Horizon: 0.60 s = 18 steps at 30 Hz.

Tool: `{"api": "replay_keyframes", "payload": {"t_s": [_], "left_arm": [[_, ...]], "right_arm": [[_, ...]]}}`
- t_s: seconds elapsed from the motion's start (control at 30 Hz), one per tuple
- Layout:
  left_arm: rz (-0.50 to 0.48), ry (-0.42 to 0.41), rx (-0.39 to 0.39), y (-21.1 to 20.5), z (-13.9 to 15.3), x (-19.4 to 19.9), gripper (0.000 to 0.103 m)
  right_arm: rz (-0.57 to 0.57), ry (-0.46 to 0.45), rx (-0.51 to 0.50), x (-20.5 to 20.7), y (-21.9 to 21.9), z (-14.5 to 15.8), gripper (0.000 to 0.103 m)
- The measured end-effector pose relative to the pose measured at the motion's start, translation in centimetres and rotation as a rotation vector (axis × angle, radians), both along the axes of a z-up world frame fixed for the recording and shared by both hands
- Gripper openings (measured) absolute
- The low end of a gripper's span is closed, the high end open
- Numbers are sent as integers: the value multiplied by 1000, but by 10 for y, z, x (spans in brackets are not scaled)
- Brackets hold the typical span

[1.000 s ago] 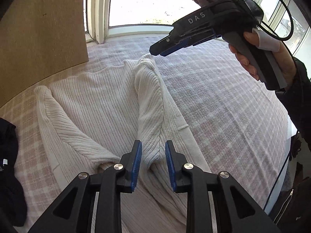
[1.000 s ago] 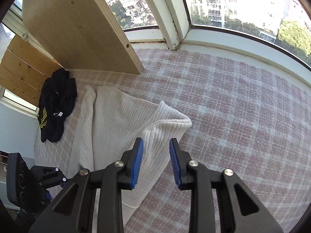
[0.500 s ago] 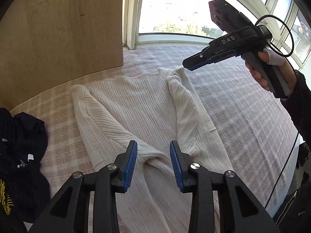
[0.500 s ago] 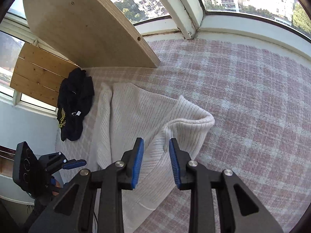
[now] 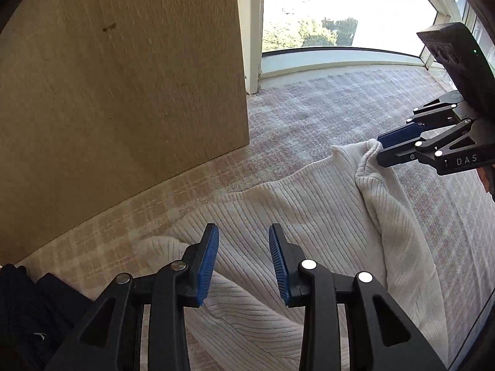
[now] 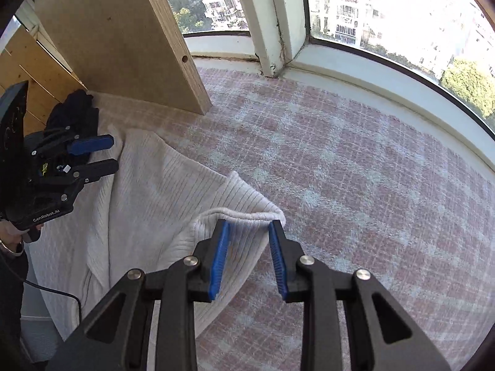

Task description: Fold clothes

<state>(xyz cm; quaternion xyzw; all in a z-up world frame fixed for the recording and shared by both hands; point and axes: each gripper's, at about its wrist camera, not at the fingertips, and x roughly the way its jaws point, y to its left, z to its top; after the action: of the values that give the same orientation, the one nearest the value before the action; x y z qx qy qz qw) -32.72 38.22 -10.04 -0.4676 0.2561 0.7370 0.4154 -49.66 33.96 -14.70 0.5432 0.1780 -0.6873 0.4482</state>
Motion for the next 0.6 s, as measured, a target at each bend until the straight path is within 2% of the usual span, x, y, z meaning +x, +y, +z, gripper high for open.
{"api": "replay_keyframes", "payload": {"t_s": [0.07, 0.17, 0.33, 0.4, 0.5, 0.57, 0.6], "left_arm": [[8, -20, -34, 4, -13, -7, 34], [40, -5, -62, -4, -23, -12, 32], [48, 10, -80, -10, -20, -11, 30], [50, 14, -79, -10, -17, -9, 30], [62, 51, -74, -15, -8, -7, 29], [79, 61, -57, -21, 1, -8, 31], [87, 65, -35, -27, 8, -8, 31]], "right_arm": [[29, 1, 12, 4, -5, -4, 27], [34, 54, 112, 5, -9, -18, 24], [-3, 103, 203, -1, 3, -17, 25], [-14, 104, 149, 0, 7, -5, 25], [22, 196, 99, 15, -2, 16, 25], [39, 237, 101, 20, -11, 22, 25], [45, 228, 98, 20, -16, 21, 25]]}}
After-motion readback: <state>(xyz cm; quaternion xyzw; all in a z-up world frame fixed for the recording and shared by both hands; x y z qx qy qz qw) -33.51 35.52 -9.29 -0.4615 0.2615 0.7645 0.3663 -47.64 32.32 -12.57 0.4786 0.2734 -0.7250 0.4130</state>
